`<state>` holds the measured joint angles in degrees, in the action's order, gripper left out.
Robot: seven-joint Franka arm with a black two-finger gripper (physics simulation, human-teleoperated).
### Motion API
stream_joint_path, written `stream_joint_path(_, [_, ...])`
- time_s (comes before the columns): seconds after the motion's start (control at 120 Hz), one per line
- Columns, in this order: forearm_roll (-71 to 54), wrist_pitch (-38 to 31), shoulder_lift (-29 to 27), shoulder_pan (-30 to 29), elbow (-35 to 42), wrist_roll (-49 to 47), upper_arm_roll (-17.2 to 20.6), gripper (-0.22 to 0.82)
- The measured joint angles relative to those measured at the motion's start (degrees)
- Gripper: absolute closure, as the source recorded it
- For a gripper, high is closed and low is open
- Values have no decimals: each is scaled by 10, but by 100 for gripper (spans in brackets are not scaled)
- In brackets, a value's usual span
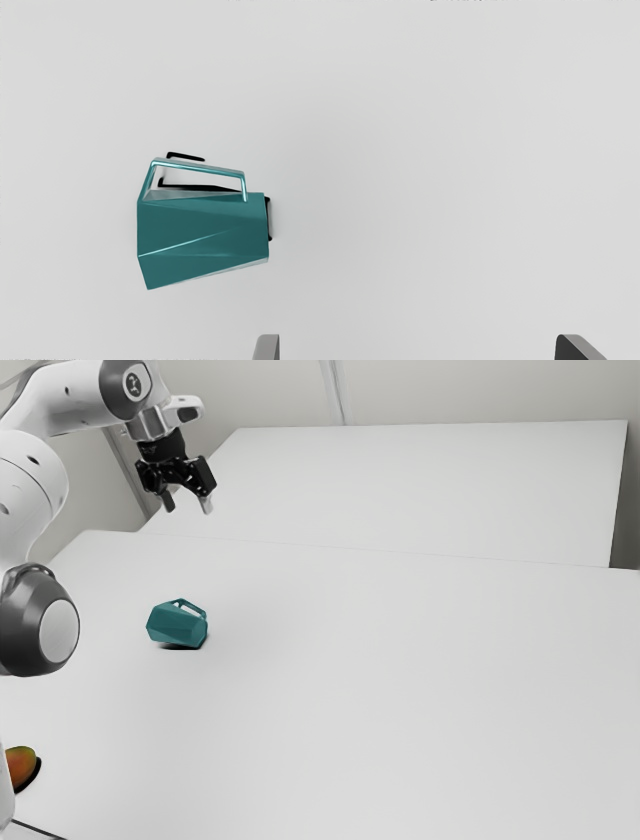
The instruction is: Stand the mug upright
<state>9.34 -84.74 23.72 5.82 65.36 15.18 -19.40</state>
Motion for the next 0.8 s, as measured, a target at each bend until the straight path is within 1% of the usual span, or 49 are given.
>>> stream_joint_path(0.142, [-3,-2,-4,0,5,-9,-1,0])
stream_joint_path(0.242, [-3,0,-13,-11,20,-13,-1,0])
stream_joint_path(0.367, [0,1,-34,-38,69,-18,-1,0])
stream_joint_path(0.508, [0,-1,-47,-49,121,-21,-1,0])
stream_joint_path(0.683, [3,-3,-44,-55,158,-8,-38,0])
stream_joint_path(0.8, [14,-12,-23,-72,163,12,-46,0])
